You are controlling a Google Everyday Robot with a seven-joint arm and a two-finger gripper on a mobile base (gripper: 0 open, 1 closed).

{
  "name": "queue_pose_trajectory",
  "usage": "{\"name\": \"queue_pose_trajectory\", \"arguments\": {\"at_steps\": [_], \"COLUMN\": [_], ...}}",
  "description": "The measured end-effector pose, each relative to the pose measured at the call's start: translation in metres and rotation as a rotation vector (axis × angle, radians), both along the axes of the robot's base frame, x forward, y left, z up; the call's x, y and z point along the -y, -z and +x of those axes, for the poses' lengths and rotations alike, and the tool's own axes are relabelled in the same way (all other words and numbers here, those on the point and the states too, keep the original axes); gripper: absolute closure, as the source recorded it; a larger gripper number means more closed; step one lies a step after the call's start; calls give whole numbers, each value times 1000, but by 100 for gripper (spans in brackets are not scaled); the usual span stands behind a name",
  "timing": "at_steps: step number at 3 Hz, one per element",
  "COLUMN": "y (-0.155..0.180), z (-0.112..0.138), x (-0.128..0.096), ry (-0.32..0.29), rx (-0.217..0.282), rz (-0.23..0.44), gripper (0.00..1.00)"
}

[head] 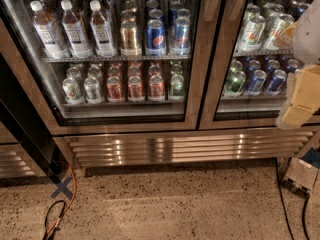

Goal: Open left fridge door

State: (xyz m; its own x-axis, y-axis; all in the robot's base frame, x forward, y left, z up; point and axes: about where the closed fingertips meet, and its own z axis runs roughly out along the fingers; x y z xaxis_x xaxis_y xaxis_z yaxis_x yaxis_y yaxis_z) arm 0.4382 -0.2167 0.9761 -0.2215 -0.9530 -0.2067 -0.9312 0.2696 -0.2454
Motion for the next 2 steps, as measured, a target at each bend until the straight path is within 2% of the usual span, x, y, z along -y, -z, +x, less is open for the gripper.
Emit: {"name": "queue_pose_trajectory", "arguments": {"at_steps": [1,2], "y": [0,0], "z": [0,11], "x": [0,-4], "ry": [0,25], "rx": [0,33], "rz": [0,37], "gripper": [0,0]}}
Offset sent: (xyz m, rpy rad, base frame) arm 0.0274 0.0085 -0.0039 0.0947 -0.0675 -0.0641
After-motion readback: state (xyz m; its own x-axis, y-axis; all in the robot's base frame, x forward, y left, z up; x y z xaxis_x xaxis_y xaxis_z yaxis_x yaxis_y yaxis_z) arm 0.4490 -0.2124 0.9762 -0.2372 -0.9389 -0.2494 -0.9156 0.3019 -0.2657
